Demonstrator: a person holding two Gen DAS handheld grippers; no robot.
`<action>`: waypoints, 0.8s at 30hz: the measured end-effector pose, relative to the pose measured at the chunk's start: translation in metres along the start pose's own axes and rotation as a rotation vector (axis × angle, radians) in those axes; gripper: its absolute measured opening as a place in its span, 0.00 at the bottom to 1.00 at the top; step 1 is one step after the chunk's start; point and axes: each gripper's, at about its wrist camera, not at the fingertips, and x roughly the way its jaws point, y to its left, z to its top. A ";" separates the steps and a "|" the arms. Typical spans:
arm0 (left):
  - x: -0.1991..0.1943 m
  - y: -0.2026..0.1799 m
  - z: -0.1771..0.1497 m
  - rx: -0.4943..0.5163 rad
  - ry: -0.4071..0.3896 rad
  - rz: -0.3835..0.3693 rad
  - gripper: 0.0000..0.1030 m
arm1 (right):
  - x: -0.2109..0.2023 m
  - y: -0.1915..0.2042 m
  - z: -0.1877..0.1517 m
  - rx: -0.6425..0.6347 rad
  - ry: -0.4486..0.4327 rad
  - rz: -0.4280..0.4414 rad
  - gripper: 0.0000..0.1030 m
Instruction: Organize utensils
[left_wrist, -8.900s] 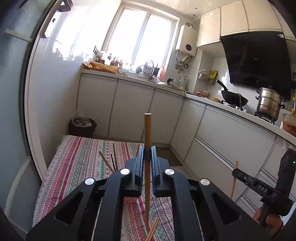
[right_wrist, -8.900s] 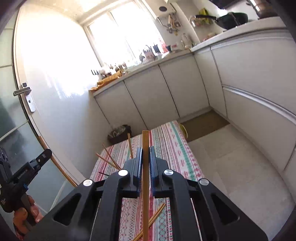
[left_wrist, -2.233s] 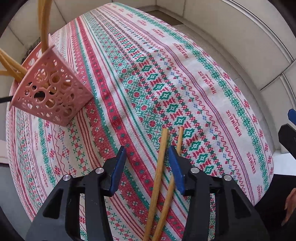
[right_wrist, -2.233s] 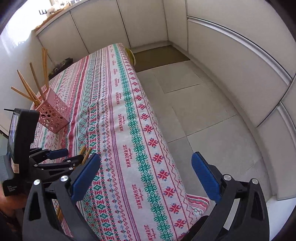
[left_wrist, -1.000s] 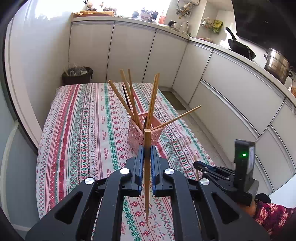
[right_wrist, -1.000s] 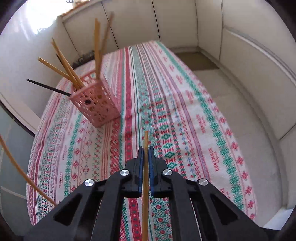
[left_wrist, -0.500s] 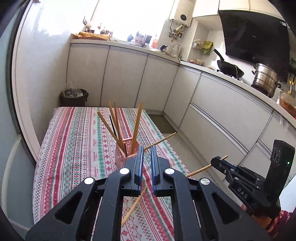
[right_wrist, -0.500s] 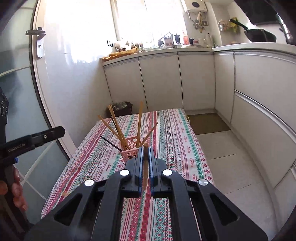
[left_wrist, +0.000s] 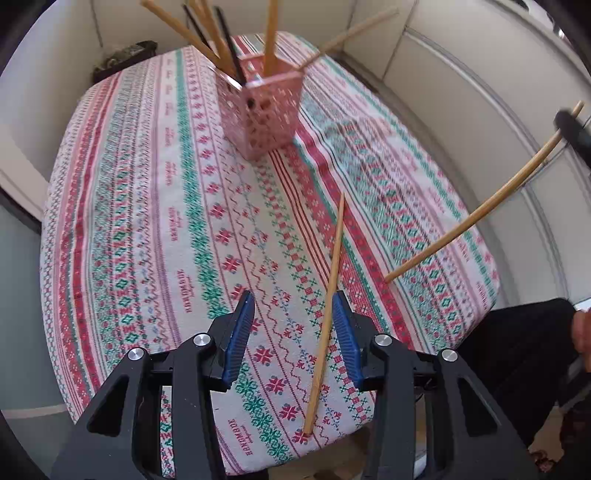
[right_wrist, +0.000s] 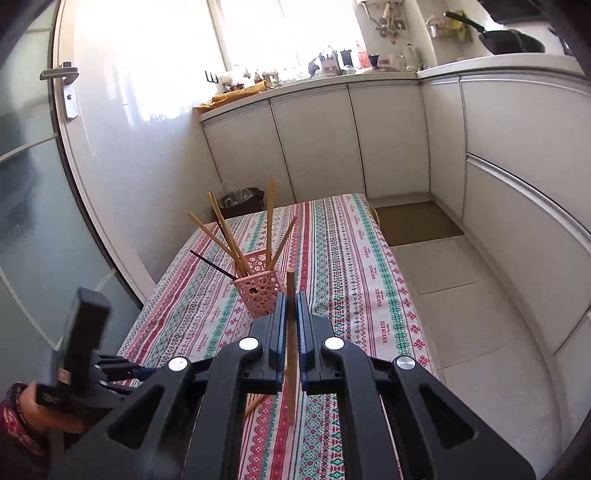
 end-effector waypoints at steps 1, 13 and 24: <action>0.011 -0.009 0.002 0.027 0.023 0.012 0.41 | -0.001 -0.005 0.000 0.014 0.006 0.002 0.05; 0.104 -0.055 0.072 0.188 0.205 0.106 0.12 | 0.003 -0.052 0.003 0.079 0.082 0.047 0.07; 0.059 -0.038 0.021 0.131 -0.143 0.075 0.04 | 0.003 -0.052 0.006 0.089 0.091 0.075 0.07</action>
